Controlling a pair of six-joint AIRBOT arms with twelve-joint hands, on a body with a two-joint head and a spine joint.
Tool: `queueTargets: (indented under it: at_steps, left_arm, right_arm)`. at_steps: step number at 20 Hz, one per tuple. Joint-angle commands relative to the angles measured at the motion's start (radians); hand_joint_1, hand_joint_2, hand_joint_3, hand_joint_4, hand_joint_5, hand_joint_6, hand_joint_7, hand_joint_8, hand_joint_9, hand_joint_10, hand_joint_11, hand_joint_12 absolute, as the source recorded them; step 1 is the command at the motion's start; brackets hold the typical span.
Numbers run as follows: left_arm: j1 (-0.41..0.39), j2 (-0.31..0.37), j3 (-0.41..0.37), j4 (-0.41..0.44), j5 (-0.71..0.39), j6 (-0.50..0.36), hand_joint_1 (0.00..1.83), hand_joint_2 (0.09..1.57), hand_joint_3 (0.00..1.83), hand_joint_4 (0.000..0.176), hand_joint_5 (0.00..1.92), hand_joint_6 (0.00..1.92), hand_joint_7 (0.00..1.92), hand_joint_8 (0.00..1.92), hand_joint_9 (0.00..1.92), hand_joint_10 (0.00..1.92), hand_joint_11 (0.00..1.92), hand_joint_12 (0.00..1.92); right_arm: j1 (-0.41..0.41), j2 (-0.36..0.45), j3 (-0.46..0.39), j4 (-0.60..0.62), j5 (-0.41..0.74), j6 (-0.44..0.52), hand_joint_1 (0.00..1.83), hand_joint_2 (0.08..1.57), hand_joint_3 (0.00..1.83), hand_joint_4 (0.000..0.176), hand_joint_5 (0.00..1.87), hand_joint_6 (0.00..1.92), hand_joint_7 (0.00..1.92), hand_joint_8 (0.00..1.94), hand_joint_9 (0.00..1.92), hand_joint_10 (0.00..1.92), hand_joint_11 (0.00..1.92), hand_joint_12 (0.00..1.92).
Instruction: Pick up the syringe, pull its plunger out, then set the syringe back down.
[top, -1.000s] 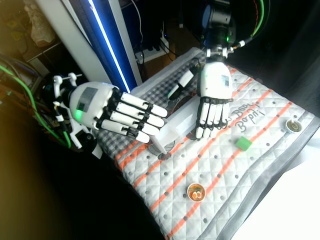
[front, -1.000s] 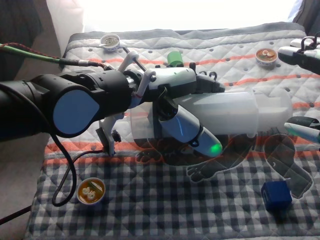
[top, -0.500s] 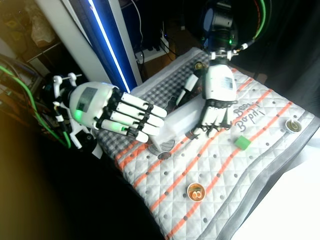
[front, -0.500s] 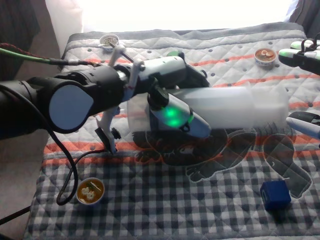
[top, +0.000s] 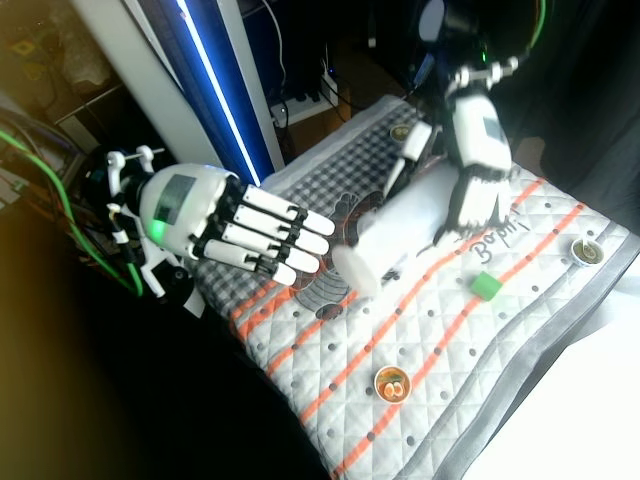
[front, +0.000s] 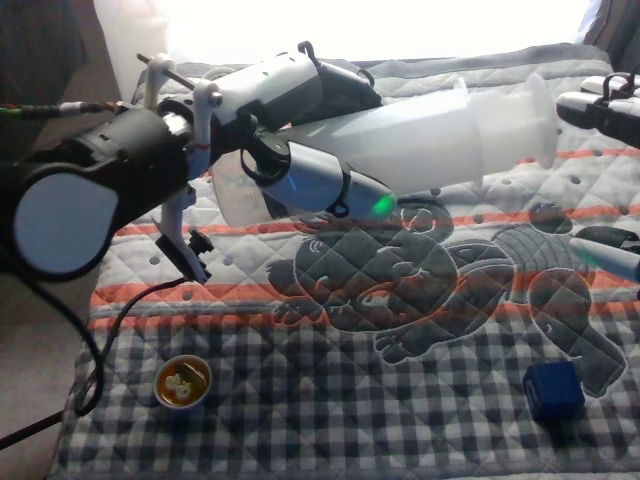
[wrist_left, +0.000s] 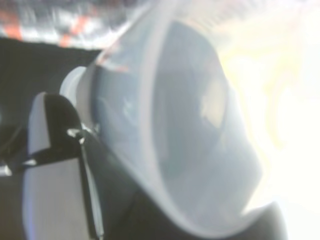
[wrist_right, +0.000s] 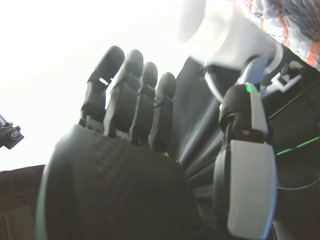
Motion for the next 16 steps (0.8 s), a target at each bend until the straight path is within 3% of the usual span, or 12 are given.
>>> queueTargets:
  at_steps: [1, 2, 3, 4, 5, 6, 8, 9, 12, 13, 16]
  left_arm:
    - [-0.005, 0.017, -0.019, 0.030, 0.159, -0.013, 1.15, 1.25, 0.00, 0.000, 0.77, 1.41, 0.71, 1.33, 0.57, 1.20, 0.38, 1.73]
    - [-0.002, 0.031, -0.036, 0.043, 0.170, -0.013, 1.16, 1.24, 0.00, 0.000, 0.78, 1.39, 0.73, 1.32, 0.60, 1.20, 0.43, 1.72]
    - [0.001, 0.044, -0.054, 0.054, 0.180, -0.013, 1.30, 1.23, 0.00, 0.000, 0.75, 1.38, 0.73, 1.29, 0.68, 1.46, 0.50, 1.67]
    - [0.007, 0.060, -0.074, 0.068, 0.192, -0.013, 1.33, 1.24, 0.00, 0.000, 0.72, 1.38, 0.71, 1.32, 0.70, 1.51, 0.54, 1.61]
    - [0.015, 0.077, -0.095, 0.081, 0.205, -0.013, 1.18, 1.25, 0.00, 0.000, 0.70, 1.39, 0.74, 1.39, 0.69, 1.29, 0.59, 1.64]
    - [0.019, 0.087, -0.108, 0.090, 0.213, -0.013, 1.15, 1.26, 0.00, 0.000, 0.69, 1.39, 0.76, 1.40, 0.73, 1.20, 0.60, 1.66]
    - [0.025, 0.107, -0.134, 0.110, 0.226, -0.013, 1.17, 1.24, 0.00, 0.000, 0.70, 1.31, 0.82, 1.38, 0.80, 1.21, 0.65, 1.69]
    - [0.027, 0.115, -0.147, 0.122, 0.232, -0.013, 1.18, 1.23, 0.00, 0.000, 0.72, 1.29, 0.85, 1.34, 0.82, 1.21, 0.66, 1.69]
    - [0.028, 0.130, -0.171, 0.147, 0.246, -0.013, 1.18, 1.22, 0.00, 0.000, 0.74, 1.30, 0.86, 1.28, 0.78, 1.16, 0.60, 1.69]
    - [0.028, 0.134, -0.176, 0.151, 0.253, -0.013, 1.32, 1.20, 0.00, 0.000, 0.75, 1.26, 0.85, 1.21, 0.75, 1.43, 0.57, 1.69]
    - [0.029, 0.142, -0.187, 0.154, 0.270, -0.013, 1.36, 1.19, 0.00, 0.000, 0.75, 1.23, 0.87, 1.19, 0.77, 1.46, 0.63, 1.68]
  right_arm:
    - [0.023, 0.000, 0.006, -0.029, 0.127, 0.005, 0.99, 0.95, 0.00, 0.007, 0.35, 0.00, 0.28, 0.00, 0.31, 0.00, 0.00, 1.06]
    - [0.032, 0.000, 0.007, -0.036, 0.127, 0.005, 0.99, 0.94, 0.00, 0.018, 0.31, 0.00, 0.24, 0.00, 0.27, 0.00, 0.00, 1.05]
    - [0.044, 0.000, 0.010, -0.043, 0.127, 0.005, 0.99, 0.93, 0.00, 0.050, 0.26, 0.00, 0.19, 0.00, 0.21, 0.00, 0.00, 0.97]
    - [0.056, 0.000, 0.013, -0.050, 0.127, 0.005, 0.98, 0.91, 0.00, 0.072, 0.22, 0.01, 0.15, 0.00, 0.16, 0.01, 0.00, 0.81]
    - [0.071, -0.001, 0.016, -0.060, 0.127, 0.005, 0.95, 0.89, 0.00, 0.085, 0.20, 0.00, 0.13, 0.00, 0.14, 0.00, 0.00, 0.70]
    - [0.080, -0.002, 0.018, -0.066, 0.127, 0.005, 0.91, 0.87, 0.00, 0.080, 0.15, 0.01, 0.11, 0.00, 0.11, 0.00, 0.00, 0.58]
    - [0.099, -0.007, 0.025, -0.080, 0.127, 0.010, 0.90, 0.86, 0.00, 0.045, 0.07, 0.00, 0.04, 0.00, 0.07, 0.00, 0.00, 0.59]
    - [0.105, -0.012, 0.031, -0.085, 0.126, 0.021, 0.93, 0.85, 0.00, 0.036, 0.05, 0.00, 0.01, 0.00, 0.04, 0.00, 0.00, 0.50]
    - [0.115, -0.037, 0.065, -0.101, 0.116, 0.092, 0.89, 0.84, 0.00, 0.035, 0.10, 0.01, 0.02, 0.00, 0.05, 0.01, 0.00, 0.62]
    - [0.125, -0.048, 0.074, -0.105, 0.096, 0.099, 0.92, 0.84, 0.00, 0.038, 0.12, 0.01, 0.06, 0.01, 0.07, 0.01, 0.00, 0.73]
    - [0.144, -0.065, 0.085, -0.120, 0.050, 0.099, 1.03, 0.86, 0.00, 0.040, 0.28, 0.03, 0.21, 0.01, 0.22, 0.04, 0.00, 1.02]
